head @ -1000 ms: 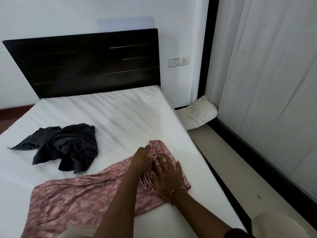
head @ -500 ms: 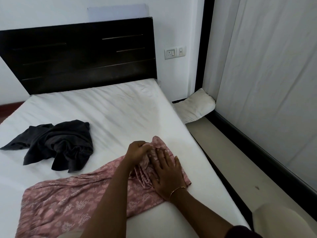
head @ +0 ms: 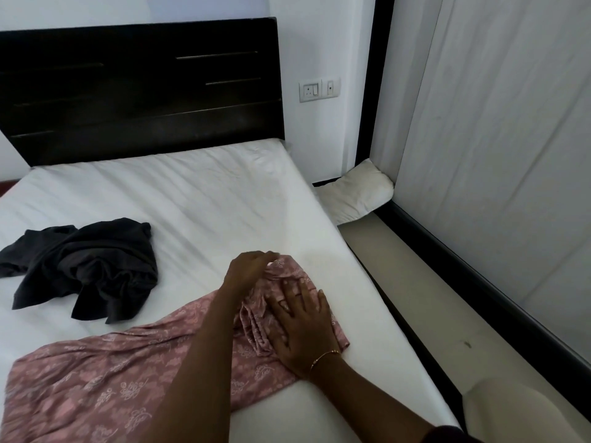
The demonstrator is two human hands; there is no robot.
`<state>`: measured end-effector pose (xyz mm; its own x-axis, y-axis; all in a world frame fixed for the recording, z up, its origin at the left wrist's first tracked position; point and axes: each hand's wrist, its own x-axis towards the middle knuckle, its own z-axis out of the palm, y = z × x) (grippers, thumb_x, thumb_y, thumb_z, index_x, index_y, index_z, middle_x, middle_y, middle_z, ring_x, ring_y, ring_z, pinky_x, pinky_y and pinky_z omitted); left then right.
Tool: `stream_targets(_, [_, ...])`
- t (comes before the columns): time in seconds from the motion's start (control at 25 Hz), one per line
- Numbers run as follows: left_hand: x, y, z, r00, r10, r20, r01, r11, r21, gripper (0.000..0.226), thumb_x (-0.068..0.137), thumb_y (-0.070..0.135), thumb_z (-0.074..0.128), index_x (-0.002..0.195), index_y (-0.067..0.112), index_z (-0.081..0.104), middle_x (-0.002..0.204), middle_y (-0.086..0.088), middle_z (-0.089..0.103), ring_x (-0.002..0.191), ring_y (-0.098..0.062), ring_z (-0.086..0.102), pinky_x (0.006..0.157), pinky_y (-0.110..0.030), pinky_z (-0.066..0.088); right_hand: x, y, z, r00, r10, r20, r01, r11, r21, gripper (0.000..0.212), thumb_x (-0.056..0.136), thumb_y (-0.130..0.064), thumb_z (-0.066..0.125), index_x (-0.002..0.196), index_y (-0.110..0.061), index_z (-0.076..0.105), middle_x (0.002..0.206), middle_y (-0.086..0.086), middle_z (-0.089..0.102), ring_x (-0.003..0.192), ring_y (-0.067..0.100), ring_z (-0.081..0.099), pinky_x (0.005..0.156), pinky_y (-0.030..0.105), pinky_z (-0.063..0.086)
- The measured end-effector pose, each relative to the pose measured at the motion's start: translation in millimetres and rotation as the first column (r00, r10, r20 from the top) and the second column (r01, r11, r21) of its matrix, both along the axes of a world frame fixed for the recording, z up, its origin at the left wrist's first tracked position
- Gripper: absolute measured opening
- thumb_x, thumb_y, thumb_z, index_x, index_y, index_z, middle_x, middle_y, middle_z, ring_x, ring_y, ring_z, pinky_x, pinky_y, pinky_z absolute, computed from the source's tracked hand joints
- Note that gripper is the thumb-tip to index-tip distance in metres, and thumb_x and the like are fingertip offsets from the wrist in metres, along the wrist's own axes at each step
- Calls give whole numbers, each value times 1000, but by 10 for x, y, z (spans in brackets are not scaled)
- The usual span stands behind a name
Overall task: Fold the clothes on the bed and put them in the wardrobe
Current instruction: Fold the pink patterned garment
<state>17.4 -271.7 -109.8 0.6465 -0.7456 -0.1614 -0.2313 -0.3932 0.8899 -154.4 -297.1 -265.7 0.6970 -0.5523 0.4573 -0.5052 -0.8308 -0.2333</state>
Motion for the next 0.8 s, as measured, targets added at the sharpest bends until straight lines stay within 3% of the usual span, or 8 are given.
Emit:
stream_targets(0.04, [-18, -85, 21, 959, -69, 274, 50, 996, 77, 31, 96, 59, 65, 85, 32, 77, 92, 16, 75, 88, -3, 66, 77, -27, 48, -14, 0, 12, 1000, 3, 2, -3, 1000, -13, 84, 109, -66, 73, 187, -40, 57, 198, 13, 46, 181, 43, 44, 137, 88, 58])
stream_targets(0.12, [-95, -229, -17, 842, -185, 507, 91, 974, 206, 52, 87, 73, 63, 74, 23, 71, 75, 14, 67, 77, -2, 62, 68, -28, 45, -42, 14, 29, 1000, 3, 10, -2, 1000, -23, 87, 110, -67, 72, 190, -36, 55, 199, 14, 44, 183, 41, 42, 138, 88, 56])
stream_targets(0.2, [-112, -390, -182, 821, -204, 533, 64, 961, 270, 55, 81, 64, 55, 72, 12, 66, 70, 5, 60, 79, -18, 66, 66, -31, 44, -39, 31, 24, 1000, -4, 9, 4, 1000, -18, 87, 110, -67, 73, 189, -35, 56, 199, 13, 46, 183, 39, 42, 139, 88, 57])
stream_targets(0.28, [-41, -476, -302, 836, -182, 517, 42, 962, 270, 39, 79, 51, 52, 79, 18, 73, 81, 8, 66, 92, -22, 68, 75, -30, 49, -31, 44, 31, 1000, 2, 8, -2, 1000, -13, 87, 111, -68, 74, 189, -35, 57, 198, 11, 47, 182, 39, 44, 139, 87, 59])
stream_targets(0.4, [78, -555, -338, 882, -198, 428, 124, 973, 194, 14, 93, 38, 63, 85, 35, 74, 98, 17, 73, 102, -12, 67, 87, -27, 48, -31, 41, 29, 1000, 4, 4, -4, 1000, 11, 89, 111, -69, 71, 192, -35, 51, 201, 11, 42, 183, 39, 41, 142, 86, 55])
stream_targets(0.52, [60, -540, -311, 865, -302, 401, 229, 948, 220, 14, 95, 48, 67, 87, 38, 75, 96, 24, 73, 95, -1, 65, 84, -27, 48, -55, 34, 5, 1000, 13, -1, -13, 999, 31, 92, 112, -67, 69, 195, -35, 46, 203, 11, 37, 186, 40, 35, 145, 87, 50])
stream_targets(0.64, [100, -468, -476, 862, -164, 480, 127, 986, 109, 11, 99, 42, 63, 98, 41, 74, 98, 26, 71, 96, -3, 63, 86, -30, 48, -62, 42, 9, 999, 39, -22, -39, 999, 18, 91, 114, -67, 67, 196, -39, 41, 206, 6, 31, 186, 38, 35, 153, 86, 32])
stream_targets(0.8, [79, -399, -666, 788, 8, 615, 63, 994, -93, 8, 100, 36, 66, 107, 36, 63, 102, 19, 63, 87, -6, 63, 78, -31, 48, -66, 35, 53, 997, 44, -55, -45, 999, -4, 86, 110, -71, 69, 189, -43, 52, 201, 6, 42, 178, 38, 48, 141, 78, 17])
